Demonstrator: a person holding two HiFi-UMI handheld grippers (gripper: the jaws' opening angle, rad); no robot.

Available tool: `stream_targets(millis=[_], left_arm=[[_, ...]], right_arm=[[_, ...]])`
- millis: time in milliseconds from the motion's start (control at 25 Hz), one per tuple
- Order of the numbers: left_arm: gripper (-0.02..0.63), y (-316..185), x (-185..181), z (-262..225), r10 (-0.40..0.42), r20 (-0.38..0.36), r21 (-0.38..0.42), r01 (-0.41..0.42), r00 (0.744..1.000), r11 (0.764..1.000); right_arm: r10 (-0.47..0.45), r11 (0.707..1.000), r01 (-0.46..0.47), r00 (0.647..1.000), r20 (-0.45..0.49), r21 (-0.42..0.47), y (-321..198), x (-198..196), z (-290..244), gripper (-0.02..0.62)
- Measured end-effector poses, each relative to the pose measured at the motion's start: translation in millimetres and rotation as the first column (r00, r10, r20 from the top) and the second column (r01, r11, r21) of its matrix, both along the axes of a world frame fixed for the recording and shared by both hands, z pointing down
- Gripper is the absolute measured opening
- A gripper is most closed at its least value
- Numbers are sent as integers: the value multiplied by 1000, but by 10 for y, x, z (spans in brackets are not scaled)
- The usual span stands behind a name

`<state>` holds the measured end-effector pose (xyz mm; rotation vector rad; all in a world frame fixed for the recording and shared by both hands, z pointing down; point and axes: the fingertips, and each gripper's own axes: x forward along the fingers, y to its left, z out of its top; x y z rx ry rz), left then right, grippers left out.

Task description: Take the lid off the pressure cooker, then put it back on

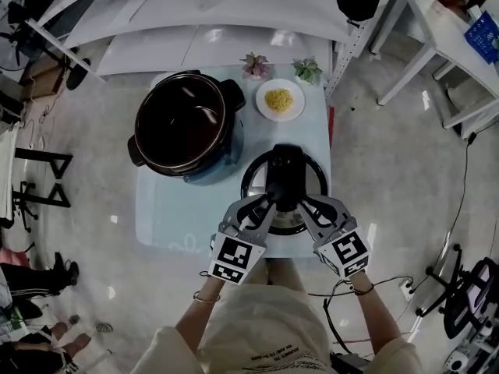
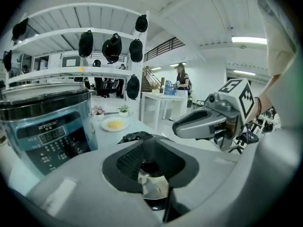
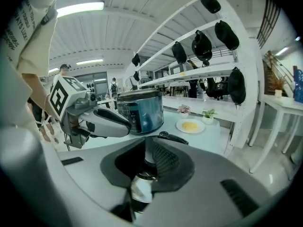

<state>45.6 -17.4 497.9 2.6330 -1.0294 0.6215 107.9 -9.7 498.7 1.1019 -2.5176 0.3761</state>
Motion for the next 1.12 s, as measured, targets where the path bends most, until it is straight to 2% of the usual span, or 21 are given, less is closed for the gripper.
stream_targets(millis=[200,360,480,760,960,1000,1040,1080,1120], left_arm=[[37,33,-78,-250,-29,-39,37,31,999,999],[31,78,-177,-395,-57,-61,34,60,996,998],[28,87,-239,-526,-67,-90,48,72,994,996],[28,74,-290,-599,-14,-93,66,21,996,998],[32,100,-283,-532,75,-79,26,-73,994,997],[57,98,-272,-510,95,-77,15,-94,993,995],[125,92,-259,-490,112,-78,6,-112,991,994],[183,83,-246,-473,129,-79,0,-130,988,992],[214,74,-236,-460,145,-75,-1,-146,987,989]], right_arm=[[66,997,-67,996,59,25,70,72,-236,18],[130,988,-140,982,136,59,121,163,-492,6],[154,982,-169,976,152,87,152,188,-653,5],[185,975,-200,973,136,100,196,199,-720,6],[180,978,-193,971,155,73,219,169,-660,11],[177,979,-190,971,158,74,212,161,-654,13],[174,980,-187,972,158,74,199,152,-644,36],[169,981,-182,973,157,72,185,139,-633,97],[162,982,-174,974,158,71,172,122,-620,139]])
